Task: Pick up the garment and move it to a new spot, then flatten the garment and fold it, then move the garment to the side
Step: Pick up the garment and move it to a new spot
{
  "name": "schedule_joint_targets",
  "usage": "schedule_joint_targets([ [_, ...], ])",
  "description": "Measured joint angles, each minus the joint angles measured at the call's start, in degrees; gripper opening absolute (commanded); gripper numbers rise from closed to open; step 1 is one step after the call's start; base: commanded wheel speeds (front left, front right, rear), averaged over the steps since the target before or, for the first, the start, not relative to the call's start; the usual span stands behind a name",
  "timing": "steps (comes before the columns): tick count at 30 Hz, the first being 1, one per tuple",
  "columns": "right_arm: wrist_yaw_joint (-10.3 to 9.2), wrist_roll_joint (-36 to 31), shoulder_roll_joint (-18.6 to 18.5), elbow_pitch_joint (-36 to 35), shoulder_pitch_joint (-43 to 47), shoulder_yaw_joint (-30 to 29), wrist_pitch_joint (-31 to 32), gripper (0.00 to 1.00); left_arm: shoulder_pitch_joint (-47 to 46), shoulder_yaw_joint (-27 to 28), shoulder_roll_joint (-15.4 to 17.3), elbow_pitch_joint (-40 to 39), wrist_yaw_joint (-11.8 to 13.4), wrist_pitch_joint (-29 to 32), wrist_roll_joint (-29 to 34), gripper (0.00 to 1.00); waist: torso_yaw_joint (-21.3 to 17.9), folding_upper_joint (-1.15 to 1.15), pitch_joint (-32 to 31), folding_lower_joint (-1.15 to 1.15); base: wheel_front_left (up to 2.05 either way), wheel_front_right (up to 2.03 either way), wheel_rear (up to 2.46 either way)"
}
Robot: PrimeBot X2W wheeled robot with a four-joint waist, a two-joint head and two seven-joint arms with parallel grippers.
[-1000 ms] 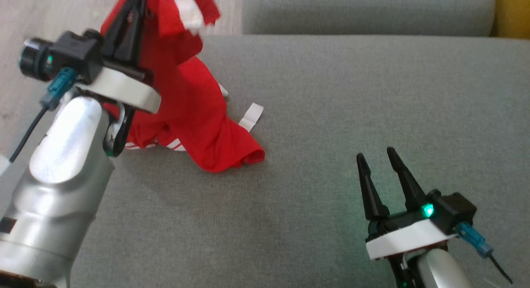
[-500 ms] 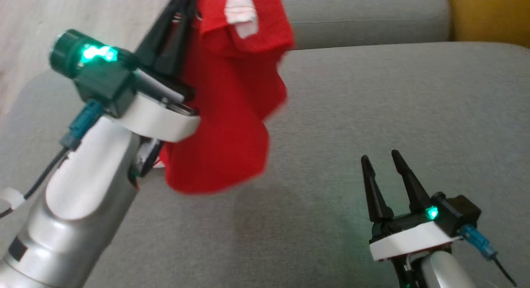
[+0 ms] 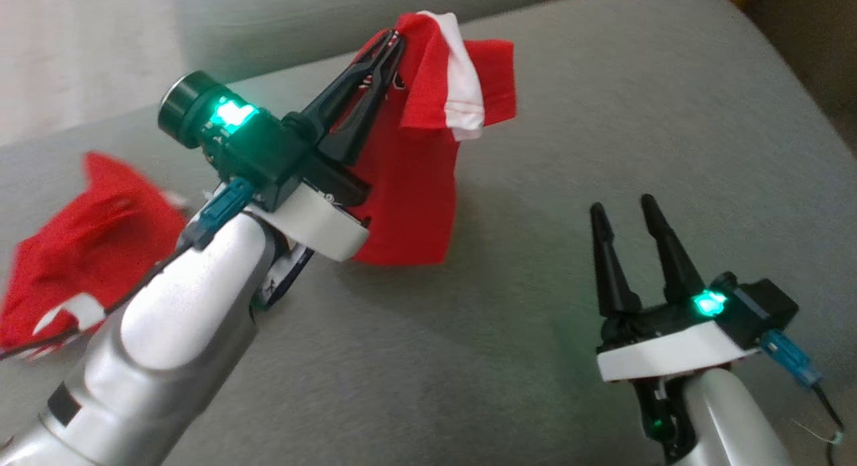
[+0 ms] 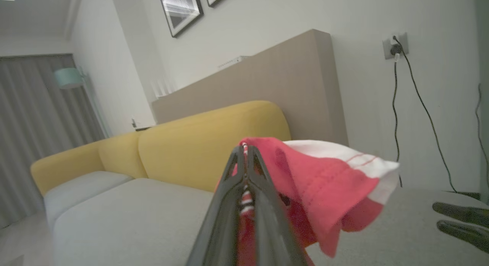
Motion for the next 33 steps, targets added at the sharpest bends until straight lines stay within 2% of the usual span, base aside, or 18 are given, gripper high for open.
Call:
schedule_joint_targets([
  [4,0.0,1.49,0.0,-0.98,-0.57,2.15,0.0,1.0,-2.18,-1.71,-0.33,6.12,-1.89,0.11,0.51,0.0,-4.94,0.0,1.85,0.0,0.0,0.0,0.0],
  [5,0.0,1.8,0.01,-1.15,-0.55,2.48,0.0,1.0,-2.69,-2.23,-0.67,8.09,-2.36,0.44,0.49,0.33,-6.1,0.0,2.32,0.0,0.0,0.0,0.0],
  [6,0.0,2.15,0.0,-1.42,-0.57,2.67,0.0,1.0,-3.14,-2.88,-0.99,10.13,-2.67,0.49,0.52,1.0,-7.18,0.0,2.79,0.0,0.0,0.0,0.0],
  [11,0.0,2.69,0.0,-2.12,-0.58,3.02,0.0,1.0,-4.87,-3.31,-2.97,18.28,-2.99,-2.15,0.52,1.0,-10.71,0.0,5.24,0.0,0.0,0.0,0.0],
  [15,0.0,2.68,0.01,-2.2,-0.54,2.14,0.0,1.0,-6.65,-2.45,-3.0,21.71,-2.71,-5.39,0.58,1.0,-10.32,0.0,6.03,0.0,0.0,0.0,0.0],
  [22,0.0,0.93,0.01,-1.83,-0.12,-0.82,-0.01,1.0,-3.54,0.83,-2.16,21.86,0.42,-9.78,-0.45,1.0,-5.02,0.0,3.99,-0.01,0.0,0.0,0.0],
  [30,0.0,-2.21,0.03,-0.79,3.01,-4.01,-0.01,1.0,13.05,5.67,-1.46,12.45,6.23,-10.71,-3.28,1.0,3.22,0.0,-0.12,-0.01,0.0,0.0,0.0],
  [33,0.0,-2.85,0.03,-0.56,3.64,-4.22,-0.01,1.0,17.63,6.97,-1.59,8.89,7.48,-10.9,-3.3,1.0,5.21,0.0,-1.11,-0.01,0.0,0.0,0.0],
])
